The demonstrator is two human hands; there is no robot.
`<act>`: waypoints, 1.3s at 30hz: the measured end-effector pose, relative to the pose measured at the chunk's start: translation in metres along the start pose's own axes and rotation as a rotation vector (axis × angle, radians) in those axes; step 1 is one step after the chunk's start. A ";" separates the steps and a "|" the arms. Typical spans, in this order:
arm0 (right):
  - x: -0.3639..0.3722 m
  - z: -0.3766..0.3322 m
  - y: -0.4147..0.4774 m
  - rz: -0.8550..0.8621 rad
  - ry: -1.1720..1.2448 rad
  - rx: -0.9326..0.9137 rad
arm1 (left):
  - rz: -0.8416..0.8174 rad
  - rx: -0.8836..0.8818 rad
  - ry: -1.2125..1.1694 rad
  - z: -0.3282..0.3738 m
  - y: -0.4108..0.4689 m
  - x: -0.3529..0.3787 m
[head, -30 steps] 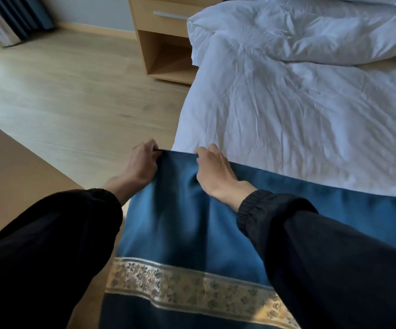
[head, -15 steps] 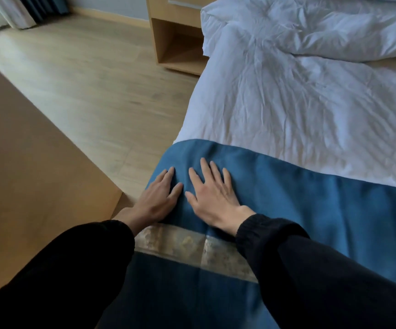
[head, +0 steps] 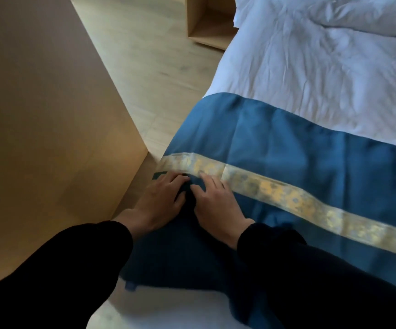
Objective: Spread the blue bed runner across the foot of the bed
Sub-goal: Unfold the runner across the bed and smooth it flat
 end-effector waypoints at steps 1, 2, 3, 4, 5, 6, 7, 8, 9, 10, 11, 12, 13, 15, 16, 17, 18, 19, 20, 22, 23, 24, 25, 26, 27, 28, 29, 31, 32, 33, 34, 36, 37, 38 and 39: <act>0.000 -0.011 -0.013 0.018 -0.001 -0.031 | 0.017 0.010 0.015 0.000 -0.015 0.000; 0.001 -0.021 -0.026 0.023 -0.004 -0.069 | 0.015 0.024 0.021 -0.001 -0.030 0.002; 0.004 -0.033 -0.039 0.013 -0.015 -0.109 | -0.007 0.046 0.027 -0.003 -0.046 0.003; 0.008 -0.045 -0.051 -0.013 -0.033 -0.142 | -0.041 0.078 0.037 -0.006 -0.062 0.005; 0.013 -0.055 -0.062 -0.047 -0.052 -0.162 | -0.075 0.117 0.058 -0.010 -0.077 0.008; 0.018 -0.065 -0.071 -0.079 -0.066 -0.167 | -0.101 0.151 0.088 -0.014 -0.091 0.011; 0.022 -0.073 -0.080 -0.108 -0.080 -0.166 | -0.119 0.175 0.117 -0.019 -0.104 0.013; 0.027 -0.080 -0.089 -0.136 -0.098 -0.163 | -0.129 0.191 0.142 -0.023 -0.117 0.016; 0.031 -0.085 -0.096 -0.154 -0.123 -0.153 | -0.138 0.205 0.166 -0.026 -0.130 0.019; 0.033 -0.088 -0.103 -0.156 -0.153 -0.131 | -0.142 0.220 0.200 -0.028 -0.141 0.022; 0.035 -0.090 -0.109 -0.142 -0.181 -0.109 | -0.140 0.238 0.247 -0.030 -0.150 0.025; 0.035 -0.093 -0.114 -0.110 -0.211 -0.099 | -0.132 0.254 0.294 -0.031 -0.156 0.027; 0.036 -0.097 -0.117 -0.061 -0.247 -0.109 | -0.114 0.259 0.330 -0.030 -0.159 0.029; 0.036 -0.104 -0.121 0.034 -0.308 -0.143 | -0.041 0.266 0.347 -0.026 -0.158 0.032; 0.036 -0.106 -0.122 0.059 -0.330 -0.139 | 0.007 0.290 0.339 -0.023 -0.156 0.032; 0.036 -0.107 -0.121 0.073 -0.348 -0.125 | 0.064 0.325 0.333 -0.022 -0.153 0.032; 0.036 -0.108 -0.119 0.081 -0.361 -0.109 | 0.126 0.357 0.330 -0.022 -0.150 0.031; 0.036 -0.110 -0.116 0.083 -0.368 -0.093 | 0.179 0.385 0.328 -0.025 -0.149 0.030; 0.036 -0.113 -0.113 0.085 -0.364 -0.076 | 0.216 0.413 0.331 -0.030 -0.148 0.029; 0.036 -0.127 -0.103 0.103 -0.295 -0.068 | 0.234 0.445 0.364 -0.047 -0.149 0.023; 0.037 -0.137 -0.096 0.108 -0.235 -0.082 | 0.212 0.422 0.395 -0.059 -0.149 0.018; 0.039 -0.149 -0.090 0.102 -0.175 -0.101 | 0.176 0.375 0.428 -0.072 -0.150 0.014; 0.041 -0.160 -0.085 0.086 -0.135 -0.119 | 0.128 0.319 0.453 -0.084 -0.151 0.011; 0.044 -0.170 -0.081 0.060 -0.110 -0.121 | 0.079 0.271 0.473 -0.094 -0.154 0.010; 0.049 -0.175 -0.079 0.026 -0.087 -0.109 | 0.037 0.234 0.489 -0.101 -0.157 0.012; 0.054 -0.176 -0.079 -0.023 -0.056 -0.089 | 0.003 0.204 0.499 -0.103 -0.159 0.015; 0.058 -0.175 -0.082 -0.063 -0.028 -0.069 | -0.020 0.174 0.499 -0.101 -0.162 0.019; 0.057 -0.169 -0.092 -0.058 -0.063 -0.063 | -0.015 0.156 0.470 -0.085 -0.163 0.026; 0.055 -0.165 -0.098 -0.043 -0.095 -0.068 | 0.007 0.184 0.440 -0.073 -0.163 0.029; 0.054 -0.159 -0.106 -0.026 -0.126 -0.064 | 0.035 0.231 0.396 -0.059 -0.163 0.033; 0.051 -0.151 -0.114 -0.012 -0.148 -0.047 | 0.064 0.280 0.347 -0.046 -0.163 0.036; 0.045 -0.131 -0.130 0.008 -0.214 0.008 | 0.078 0.338 0.310 -0.022 -0.162 0.042; 0.044 -0.119 -0.139 0.032 -0.261 0.034 | 0.055 0.348 0.321 -0.014 -0.161 0.045; 0.043 -0.109 -0.145 0.043 -0.301 0.059 | 0.026 0.359 0.338 -0.009 -0.159 0.047; 0.042 -0.101 -0.150 0.041 -0.326 0.080 | 0.002 0.367 0.362 -0.007 -0.157 0.050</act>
Point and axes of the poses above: each hand's wrist, its own y-axis towards the middle knuckle, its own x-axis out of the palm, z = x × y, the point moved 2 cm from there along y, towards the middle knuckle, and after that the axes turned 4 degrees about -x, right-handed, at the moved point
